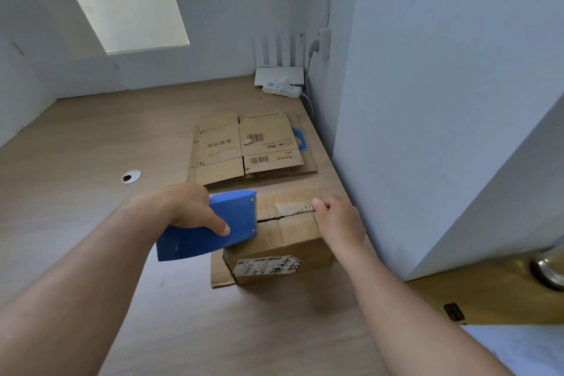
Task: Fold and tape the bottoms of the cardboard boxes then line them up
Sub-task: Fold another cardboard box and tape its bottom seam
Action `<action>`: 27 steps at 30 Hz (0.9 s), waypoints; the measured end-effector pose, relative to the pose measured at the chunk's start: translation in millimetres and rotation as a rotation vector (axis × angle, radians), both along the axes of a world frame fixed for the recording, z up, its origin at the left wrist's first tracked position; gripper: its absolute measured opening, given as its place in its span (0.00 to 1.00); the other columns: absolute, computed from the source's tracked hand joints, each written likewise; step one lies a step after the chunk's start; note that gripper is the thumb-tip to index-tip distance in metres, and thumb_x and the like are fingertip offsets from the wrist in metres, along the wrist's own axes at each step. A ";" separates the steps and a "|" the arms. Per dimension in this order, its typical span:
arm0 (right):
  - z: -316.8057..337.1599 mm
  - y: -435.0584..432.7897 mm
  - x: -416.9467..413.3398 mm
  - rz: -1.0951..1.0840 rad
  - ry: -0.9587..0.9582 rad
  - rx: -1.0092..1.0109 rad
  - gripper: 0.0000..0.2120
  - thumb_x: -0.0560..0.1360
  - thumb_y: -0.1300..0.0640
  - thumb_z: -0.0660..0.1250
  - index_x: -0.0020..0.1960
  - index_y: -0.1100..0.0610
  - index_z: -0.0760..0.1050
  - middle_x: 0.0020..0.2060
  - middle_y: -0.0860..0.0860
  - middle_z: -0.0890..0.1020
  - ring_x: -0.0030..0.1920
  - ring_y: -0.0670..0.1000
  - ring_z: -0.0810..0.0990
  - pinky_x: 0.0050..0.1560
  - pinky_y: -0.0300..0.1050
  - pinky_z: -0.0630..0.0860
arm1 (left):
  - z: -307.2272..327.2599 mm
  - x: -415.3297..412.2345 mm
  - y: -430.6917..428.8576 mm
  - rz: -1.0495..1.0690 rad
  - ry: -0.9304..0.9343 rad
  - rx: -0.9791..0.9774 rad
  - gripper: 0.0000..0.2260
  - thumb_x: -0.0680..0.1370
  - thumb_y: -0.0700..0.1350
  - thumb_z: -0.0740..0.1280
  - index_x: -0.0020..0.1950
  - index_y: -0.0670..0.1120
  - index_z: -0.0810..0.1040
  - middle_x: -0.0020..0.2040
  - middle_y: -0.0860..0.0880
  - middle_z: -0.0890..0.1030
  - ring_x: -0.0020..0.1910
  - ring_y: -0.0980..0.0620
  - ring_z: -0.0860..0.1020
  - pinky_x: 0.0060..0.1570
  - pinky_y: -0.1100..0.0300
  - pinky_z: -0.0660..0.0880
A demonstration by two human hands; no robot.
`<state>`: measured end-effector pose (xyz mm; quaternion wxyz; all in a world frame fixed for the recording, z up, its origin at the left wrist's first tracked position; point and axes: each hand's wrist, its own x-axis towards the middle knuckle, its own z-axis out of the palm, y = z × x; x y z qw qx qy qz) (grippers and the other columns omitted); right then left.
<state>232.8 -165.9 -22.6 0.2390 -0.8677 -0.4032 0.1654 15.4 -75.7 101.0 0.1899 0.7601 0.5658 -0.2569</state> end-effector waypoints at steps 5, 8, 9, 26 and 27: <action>-2.0 1.3 7.0 0.016 0.141 0.109 0.15 0.79 0.46 0.60 0.37 0.54 0.69 0.39 0.52 0.77 0.41 0.53 0.73 0.36 0.45 0.65 | 6.1 -16.4 8.0 0.021 -0.021 -0.102 0.22 0.67 0.66 0.71 0.49 0.51 0.76 0.47 0.51 0.80 0.46 0.52 0.79 0.51 0.57 0.74; 1.3 3.1 7.6 0.047 0.140 0.110 0.14 0.79 0.47 0.61 0.38 0.55 0.70 0.36 0.49 0.75 0.39 0.52 0.72 0.34 0.45 0.62 | 12.2 -26.2 11.5 0.063 -0.076 -0.177 0.29 0.59 0.68 0.73 0.50 0.50 0.77 0.47 0.51 0.82 0.47 0.51 0.81 0.52 0.56 0.76; 2.0 4.2 7.5 0.044 0.145 0.105 0.15 0.79 0.48 0.61 0.38 0.55 0.70 0.35 0.48 0.74 0.39 0.51 0.72 0.34 0.45 0.62 | 12.9 -28.4 11.4 0.079 -0.102 -0.202 0.28 0.60 0.67 0.74 0.50 0.50 0.78 0.47 0.51 0.83 0.47 0.51 0.81 0.51 0.57 0.76; -1.9 12.2 12.3 0.071 0.127 0.096 0.15 0.79 0.48 0.62 0.39 0.57 0.72 0.32 0.47 0.73 0.34 0.47 0.70 0.30 0.39 0.62 | -12.2 -116.1 29.9 0.346 -0.094 -0.398 0.37 0.49 0.63 0.79 0.50 0.43 0.83 0.45 0.46 0.85 0.46 0.46 0.84 0.51 0.55 0.78; -1.5 11.9 11.9 0.072 0.123 0.094 0.15 0.79 0.49 0.62 0.38 0.56 0.71 0.32 0.47 0.73 0.33 0.46 0.70 0.30 0.39 0.61 | -16.9 -112.4 29.5 0.349 -0.074 -0.382 0.34 0.52 0.63 0.80 0.50 0.44 0.83 0.46 0.46 0.85 0.46 0.46 0.83 0.53 0.54 0.78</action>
